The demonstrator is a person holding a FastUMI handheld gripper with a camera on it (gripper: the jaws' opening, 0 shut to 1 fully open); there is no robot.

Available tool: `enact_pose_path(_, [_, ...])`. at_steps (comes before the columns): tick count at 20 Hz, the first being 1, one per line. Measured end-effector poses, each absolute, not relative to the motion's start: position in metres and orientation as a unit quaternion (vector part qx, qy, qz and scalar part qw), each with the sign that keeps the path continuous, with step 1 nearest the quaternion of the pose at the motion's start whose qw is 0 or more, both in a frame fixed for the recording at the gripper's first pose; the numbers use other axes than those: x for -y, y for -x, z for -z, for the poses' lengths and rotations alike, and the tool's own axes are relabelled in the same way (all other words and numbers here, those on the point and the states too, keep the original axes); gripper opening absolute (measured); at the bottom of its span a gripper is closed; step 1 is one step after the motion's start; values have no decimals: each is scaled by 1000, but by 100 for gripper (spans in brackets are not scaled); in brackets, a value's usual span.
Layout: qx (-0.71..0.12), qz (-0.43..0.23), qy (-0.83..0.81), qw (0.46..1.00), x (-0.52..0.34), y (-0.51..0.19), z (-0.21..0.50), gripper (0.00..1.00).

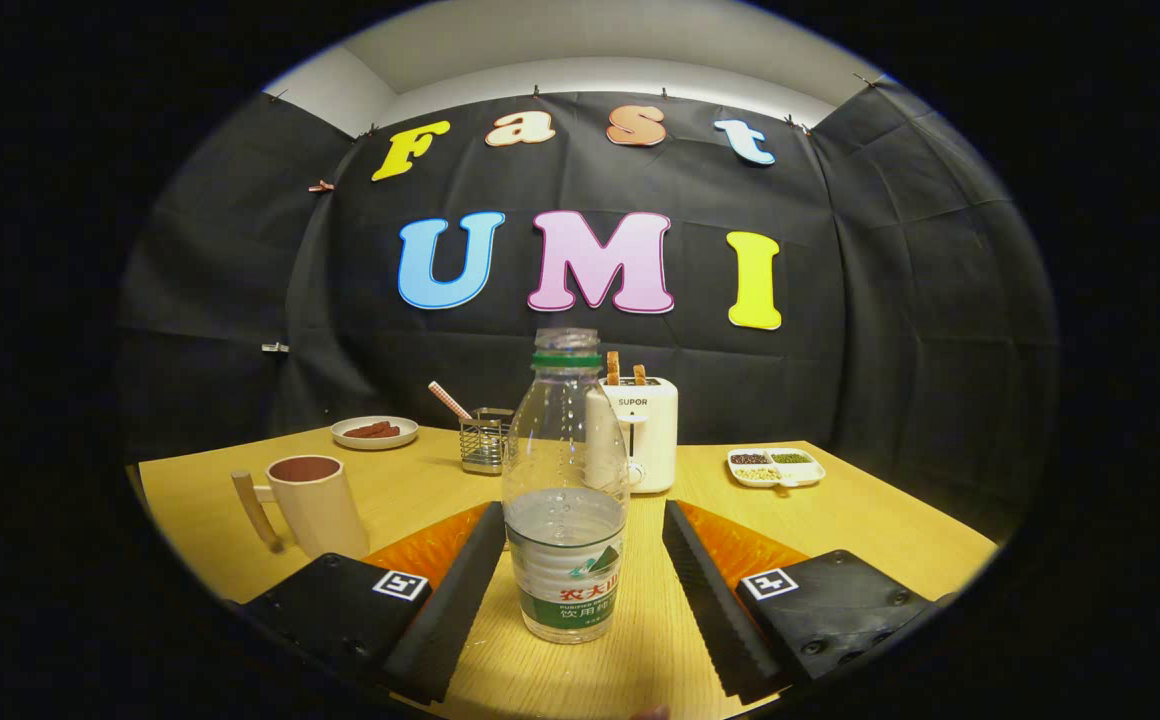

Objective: Take the bottle from table, then pour the juice into the cup, finally place the bottle on the coaster

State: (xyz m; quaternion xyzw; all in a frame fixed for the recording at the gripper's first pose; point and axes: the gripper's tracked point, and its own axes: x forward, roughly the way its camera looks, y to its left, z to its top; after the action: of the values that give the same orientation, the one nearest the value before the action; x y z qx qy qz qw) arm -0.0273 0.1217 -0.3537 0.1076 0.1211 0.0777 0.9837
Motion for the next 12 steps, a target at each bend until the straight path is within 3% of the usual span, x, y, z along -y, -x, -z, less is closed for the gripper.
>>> enact_pose_path(5, [-134,-67,-121,981,-132,10,376,97])
enact_pose_path(7, [-141,-57,-121,981,-132,3,383,89])
enact_pose_path(8, [-142,-51,-119,981,-130,0,385,80])
enact_pose_path(12, [-158,-31,-108,981,-124,-12,389,75])
